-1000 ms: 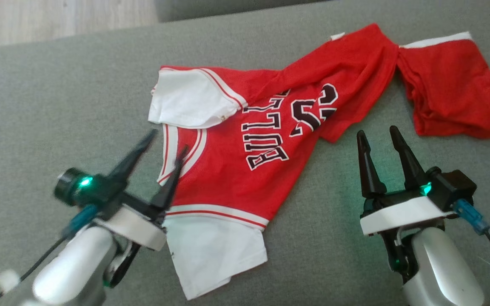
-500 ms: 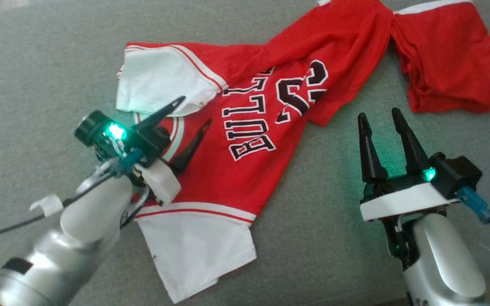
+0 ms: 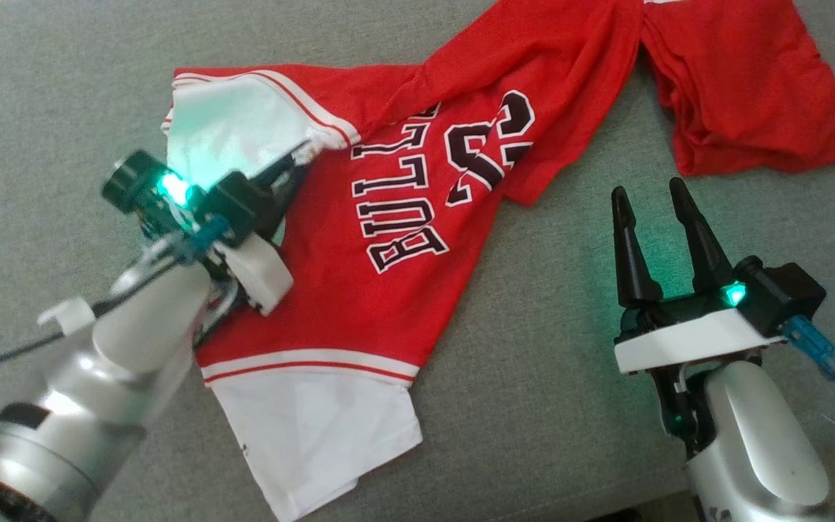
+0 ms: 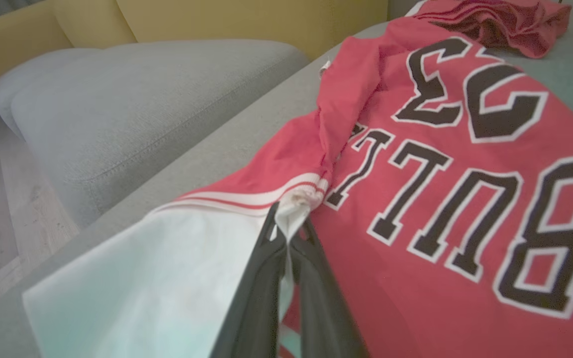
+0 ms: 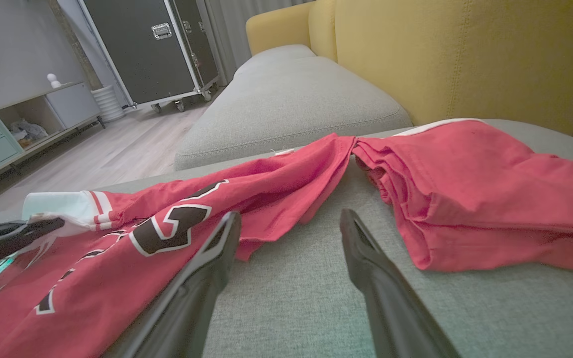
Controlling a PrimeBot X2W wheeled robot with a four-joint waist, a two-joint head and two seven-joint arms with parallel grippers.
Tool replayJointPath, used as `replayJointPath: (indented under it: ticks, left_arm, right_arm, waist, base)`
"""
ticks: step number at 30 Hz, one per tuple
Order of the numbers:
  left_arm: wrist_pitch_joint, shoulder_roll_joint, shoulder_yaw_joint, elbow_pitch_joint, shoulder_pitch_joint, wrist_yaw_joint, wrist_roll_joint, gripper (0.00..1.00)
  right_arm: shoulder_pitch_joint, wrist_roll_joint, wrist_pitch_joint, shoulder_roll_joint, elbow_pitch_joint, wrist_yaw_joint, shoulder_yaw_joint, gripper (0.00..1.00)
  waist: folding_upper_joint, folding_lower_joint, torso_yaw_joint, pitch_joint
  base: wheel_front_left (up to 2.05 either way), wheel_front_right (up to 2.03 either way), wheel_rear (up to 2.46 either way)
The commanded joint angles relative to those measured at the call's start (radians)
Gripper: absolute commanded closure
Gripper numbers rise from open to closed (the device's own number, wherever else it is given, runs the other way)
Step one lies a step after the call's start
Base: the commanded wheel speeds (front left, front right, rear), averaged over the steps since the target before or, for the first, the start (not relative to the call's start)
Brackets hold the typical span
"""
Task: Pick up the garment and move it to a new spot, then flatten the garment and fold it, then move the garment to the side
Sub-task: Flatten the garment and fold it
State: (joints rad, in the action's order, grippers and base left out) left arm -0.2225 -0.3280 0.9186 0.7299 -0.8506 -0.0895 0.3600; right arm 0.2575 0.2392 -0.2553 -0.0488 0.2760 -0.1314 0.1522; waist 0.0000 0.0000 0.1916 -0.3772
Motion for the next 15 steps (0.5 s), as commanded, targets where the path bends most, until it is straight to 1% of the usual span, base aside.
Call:
replayJointPath:
  ticks: [1,4,7,11,15]
  left_arm:
    - [-0.011,-0.033,-0.041,-0.021,-0.065,-0.002,0.0,1.0]
    - [-0.014,-0.067,-0.059,-0.024,-0.108,-0.005,0.003,1.0]
    - [0.002,-0.115,-0.076,-0.023,-0.177,-0.011,0.0,1.0]
    - [0.054,-0.178,-0.093,-0.016,-0.281,-0.022,0.002,1.0]
    - [0.114,-0.236,-0.088,0.016,-0.378,-0.034,0.005,1.0]
  right_arm:
    - [0.02,0.012,-0.006,-0.001,-0.03,0.001,0.018,0.0]
    - [0.022,0.016,-0.006,-0.001,-0.027,0.001,0.02,0.0]
    - [0.028,0.022,-0.006,-0.001,-0.028,0.001,0.027,0.0]
    - [0.038,0.033,-0.006,-0.001,-0.031,0.001,0.042,0.0]
    - [0.049,0.05,-0.006,-0.001,-0.037,0.001,0.061,0.0]
  waist:
    - [0.0,0.0,0.001,0.003]
    - [0.0,0.0,0.003,0.007]
    - [0.0,0.0,0.009,0.005]
    - [0.0,0.0,0.023,-0.01]
    - [0.0,0.0,0.046,-0.034]
  base:
    - [0.0,0.0,0.0]
    - [0.0,0.0,0.0]
    - [0.0,0.0,0.0]
    - [0.0,0.0,0.0]
    - [0.0,0.0,0.0]
